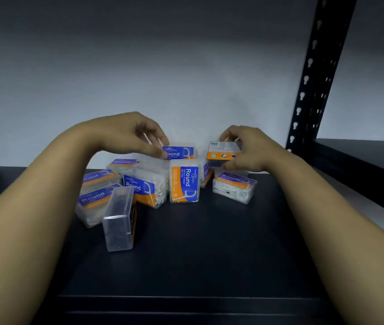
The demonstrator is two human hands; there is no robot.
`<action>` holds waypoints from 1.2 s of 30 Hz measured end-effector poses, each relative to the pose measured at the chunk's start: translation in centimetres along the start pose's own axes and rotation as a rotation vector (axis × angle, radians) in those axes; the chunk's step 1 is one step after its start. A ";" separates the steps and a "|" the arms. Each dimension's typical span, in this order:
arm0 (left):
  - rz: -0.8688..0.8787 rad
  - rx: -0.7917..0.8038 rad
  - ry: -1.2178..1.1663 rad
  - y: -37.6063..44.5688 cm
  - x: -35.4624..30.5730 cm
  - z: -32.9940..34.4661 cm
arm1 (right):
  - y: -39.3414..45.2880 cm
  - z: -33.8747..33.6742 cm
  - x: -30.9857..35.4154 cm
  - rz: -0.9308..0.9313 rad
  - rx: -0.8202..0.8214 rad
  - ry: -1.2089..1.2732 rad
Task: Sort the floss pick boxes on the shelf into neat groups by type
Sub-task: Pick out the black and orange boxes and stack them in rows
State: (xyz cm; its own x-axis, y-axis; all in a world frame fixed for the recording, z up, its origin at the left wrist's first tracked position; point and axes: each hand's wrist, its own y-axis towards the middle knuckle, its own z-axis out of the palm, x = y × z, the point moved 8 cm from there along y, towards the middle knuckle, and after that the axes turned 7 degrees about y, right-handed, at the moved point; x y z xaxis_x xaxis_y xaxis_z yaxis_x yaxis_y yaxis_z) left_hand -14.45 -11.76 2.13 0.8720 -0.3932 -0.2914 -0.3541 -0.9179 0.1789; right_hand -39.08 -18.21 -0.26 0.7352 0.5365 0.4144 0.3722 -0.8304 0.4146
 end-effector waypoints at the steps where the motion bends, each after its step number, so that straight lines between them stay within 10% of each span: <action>1: -0.033 0.034 0.036 -0.3 0.8 -0.1 | 0.0 -0.2 0.5 -0.027 -0.035 -0.003; 7: -0.226 0.071 0.089 -0.9 5.0 -0.5 | -0.7 -1.5 5.2 -0.209 -0.196 0.111; 18: -0.396 0.196 0.081 -0.8 6.5 1.8 | -1.1 2.3 8.3 -0.278 0.025 0.153; 26: -0.233 0.303 -0.039 -2.1 4.4 2.0 | -1.1 2.6 8.3 -0.323 0.058 0.100; 36: -0.191 -0.162 0.042 -0.5 6.7 -0.2 | -1.2 2.2 8.9 -0.388 0.021 0.016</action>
State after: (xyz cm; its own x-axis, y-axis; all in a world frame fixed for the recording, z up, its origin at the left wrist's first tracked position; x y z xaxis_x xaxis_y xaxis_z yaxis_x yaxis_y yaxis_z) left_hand -8.36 -13.92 0.27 0.9324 -0.2079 -0.2955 -0.1260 -0.9536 0.2733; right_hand -31.75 -12.75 1.12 0.5286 0.8134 0.2426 0.6323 -0.5680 0.5268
